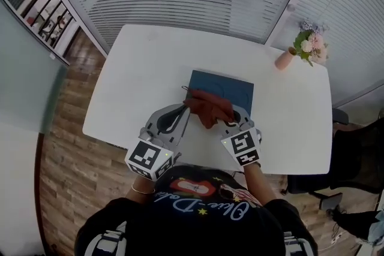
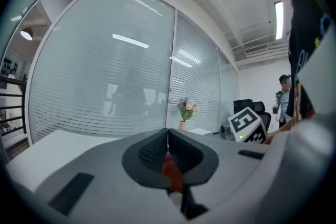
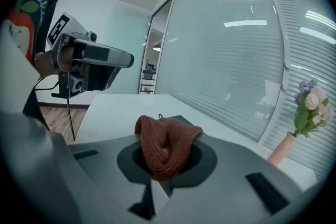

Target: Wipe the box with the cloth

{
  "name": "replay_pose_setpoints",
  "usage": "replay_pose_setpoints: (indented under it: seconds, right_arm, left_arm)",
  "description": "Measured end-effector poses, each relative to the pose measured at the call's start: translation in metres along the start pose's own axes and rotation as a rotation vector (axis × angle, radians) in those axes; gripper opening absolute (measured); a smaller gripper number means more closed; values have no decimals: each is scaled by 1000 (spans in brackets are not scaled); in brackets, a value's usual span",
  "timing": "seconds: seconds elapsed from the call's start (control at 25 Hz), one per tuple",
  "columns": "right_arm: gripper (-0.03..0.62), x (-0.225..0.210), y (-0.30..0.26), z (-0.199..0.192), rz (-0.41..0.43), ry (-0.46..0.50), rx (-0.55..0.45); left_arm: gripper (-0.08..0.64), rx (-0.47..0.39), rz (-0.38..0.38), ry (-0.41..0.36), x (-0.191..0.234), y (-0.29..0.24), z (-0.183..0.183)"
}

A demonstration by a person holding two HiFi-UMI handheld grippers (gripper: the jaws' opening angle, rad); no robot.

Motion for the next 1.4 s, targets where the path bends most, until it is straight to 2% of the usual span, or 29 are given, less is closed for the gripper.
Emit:
replay_pose_setpoints:
  seconds: [0.28,0.56,1.08,1.4]
  right_arm:
    - [26,-27,27,-15,-122,-55,14]
    - [26,-52,54,-30,-240,-114,24]
    - [26,-77,88,-47,-371,-183,25]
    - [26,-88,120,-33,-458,-182,-36]
  left_arm:
    - [3,-16,-93,-8,-9,-27,4]
    - [3,-26,-147,-19,-13,-44,8]
    - [3,-33,-165,-25,-12,-54,10]
    - [3,-23,-142,-25,-6,-50,8]
Point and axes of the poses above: the fingertips, and each gripper's own axes: y backward along the fingers, x to its left, z out of its top, the point moved 10 cm from there along y, backward along the fingers, and after that the axes turned 13 degrees about -y, right-handed, at the moved point
